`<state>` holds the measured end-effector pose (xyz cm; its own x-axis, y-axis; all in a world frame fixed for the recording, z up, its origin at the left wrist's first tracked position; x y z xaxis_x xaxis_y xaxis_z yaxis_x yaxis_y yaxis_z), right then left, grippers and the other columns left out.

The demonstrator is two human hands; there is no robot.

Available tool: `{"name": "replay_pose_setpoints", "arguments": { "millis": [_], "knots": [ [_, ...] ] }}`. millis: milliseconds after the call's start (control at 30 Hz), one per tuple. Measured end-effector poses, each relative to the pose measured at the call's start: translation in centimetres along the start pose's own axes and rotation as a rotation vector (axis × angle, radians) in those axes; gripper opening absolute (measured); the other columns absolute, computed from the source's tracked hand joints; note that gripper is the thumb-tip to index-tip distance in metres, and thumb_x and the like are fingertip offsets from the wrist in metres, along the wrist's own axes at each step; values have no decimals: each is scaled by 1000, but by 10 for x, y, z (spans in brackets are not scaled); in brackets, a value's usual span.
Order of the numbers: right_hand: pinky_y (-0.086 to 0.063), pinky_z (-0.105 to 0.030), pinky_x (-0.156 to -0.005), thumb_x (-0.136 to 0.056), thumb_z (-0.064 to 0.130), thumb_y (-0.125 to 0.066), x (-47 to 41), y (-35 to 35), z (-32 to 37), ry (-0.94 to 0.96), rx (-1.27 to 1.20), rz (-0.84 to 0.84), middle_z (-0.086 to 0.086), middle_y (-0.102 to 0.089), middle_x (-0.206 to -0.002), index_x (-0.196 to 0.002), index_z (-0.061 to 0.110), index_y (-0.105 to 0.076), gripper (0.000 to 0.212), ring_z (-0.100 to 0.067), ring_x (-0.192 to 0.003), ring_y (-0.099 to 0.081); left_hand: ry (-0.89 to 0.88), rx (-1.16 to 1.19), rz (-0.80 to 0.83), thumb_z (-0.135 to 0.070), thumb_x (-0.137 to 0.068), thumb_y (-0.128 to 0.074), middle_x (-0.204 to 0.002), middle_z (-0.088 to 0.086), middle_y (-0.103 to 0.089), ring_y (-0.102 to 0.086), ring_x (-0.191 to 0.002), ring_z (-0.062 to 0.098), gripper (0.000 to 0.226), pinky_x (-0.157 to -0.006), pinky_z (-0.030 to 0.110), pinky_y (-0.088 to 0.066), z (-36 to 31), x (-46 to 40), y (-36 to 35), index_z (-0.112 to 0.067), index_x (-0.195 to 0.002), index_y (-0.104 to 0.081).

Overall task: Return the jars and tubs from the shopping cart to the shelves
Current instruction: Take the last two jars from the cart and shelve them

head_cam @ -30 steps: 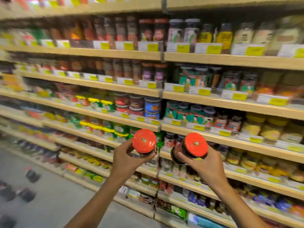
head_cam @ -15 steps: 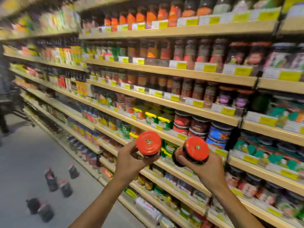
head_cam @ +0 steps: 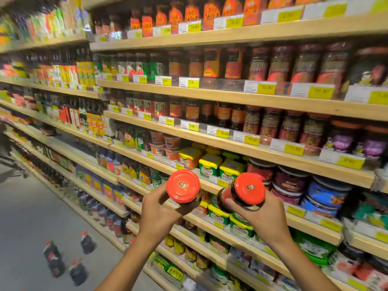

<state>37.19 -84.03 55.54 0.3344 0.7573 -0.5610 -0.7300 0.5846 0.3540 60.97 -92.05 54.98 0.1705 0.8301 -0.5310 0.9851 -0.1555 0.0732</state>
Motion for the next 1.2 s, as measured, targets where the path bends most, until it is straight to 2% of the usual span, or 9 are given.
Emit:
{"name": "replay_pose_setpoints", "arguments": {
  "millis": [167, 267, 367, 533, 800, 867, 1000, 1133, 1200],
  "knots": [
    [-44, -3, -69, -60, 52, -84, -56, -28, -11, 51, 7, -55, 24, -70, -89, -96, 35, -66, 44, 9, -85, -64, -51, -29, 18, -29, -57, -93, -99, -13, -76, -70, -96, 7, 50, -81, 20, -55, 24, -62, 2, -28, -103, -73],
    [-43, -2, -71, -60, 52, -85, -91, -46, -16, 53, 6, -72, 23, -70, -91, -101, 27, -69, 50, 9, -87, -64, -47, -2, 29, -41, -57, -94, -98, -13, -76, -70, -94, 5, 52, -78, 16, -53, 34, -103, 5, -28, -103, -72],
    [-44, -2, -71, -59, 58, -82, -119, -61, -17, 75, 9, -99, 27, -69, -89, -100, 30, -68, 51, 10, -85, -64, -77, 5, 43, -48, -55, -92, -92, -9, -76, -69, -89, 5, 56, -75, 14, -50, 45, -142, 6, -20, -101, -74],
    [-42, -3, -67, -61, 45, -87, -143, -75, -22, 75, 27, -183, 25, -68, -82, -91, 28, -68, 39, 10, -78, -64, -91, 81, 65, -29, -53, -90, -94, -15, -76, -68, -92, 1, 53, -81, 16, -52, 69, -190, 4, -19, -102, -73],
    [-46, -9, -70, -62, 50, -85, -171, -86, -14, 53, 108, -348, 15, -72, -85, -91, 16, -70, 48, 5, -78, -66, -230, 217, 192, -22, -56, -93, -88, -23, -72, -63, -83, -6, 49, -76, 15, -48, 81, -272, -20, -29, -98, -69],
    [-46, -10, -68, -61, 51, -86, -179, -85, -9, 55, 158, -405, 17, -70, -79, -86, 17, -68, 45, 4, -73, -65, -250, 236, 226, -22, -56, -94, -96, -20, -73, -64, -91, -3, 55, -82, 17, -49, 85, -295, -28, -28, -104, -70],
    [-42, -5, -67, -63, 40, -88, -195, -80, 0, 61, 233, -489, 26, -66, -69, -79, 24, -64, 33, 8, -71, -62, -406, 145, 286, -22, -62, -94, -128, 5, -61, -54, -123, 14, 71, -103, 26, -45, 89, -332, -44, -21, -128, -66],
    [-44, -7, -71, -63, 38, -89, -202, -80, 0, 83, 251, -579, 19, -69, -79, -84, 18, -67, 37, 8, -75, -63, -423, 179, 308, -12, -61, -92, -123, -3, -61, -57, -120, 12, 68, -104, 34, -47, 97, -348, -59, -18, -124, -67],
    [-46, -10, -72, -63, 36, -92, -208, -80, -1, 91, 263, -598, 12, -71, -81, -86, 15, -68, 38, 6, -75, -63, -418, 202, 310, -6, -62, -93, -118, -7, -62, -60, -114, 7, 68, -101, 29, -48, 100, -353, -64, -19, -123, -66]
  ]
}}
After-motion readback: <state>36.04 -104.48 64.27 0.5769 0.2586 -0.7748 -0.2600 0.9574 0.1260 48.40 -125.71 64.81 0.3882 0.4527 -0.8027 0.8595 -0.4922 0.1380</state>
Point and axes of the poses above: each hand's wrist, its own x-axis away from the middle knuckle, its own y-axis out of the back of the hand, z = x × y, the point moved 3 cm from there along -x, towards the middle knuckle
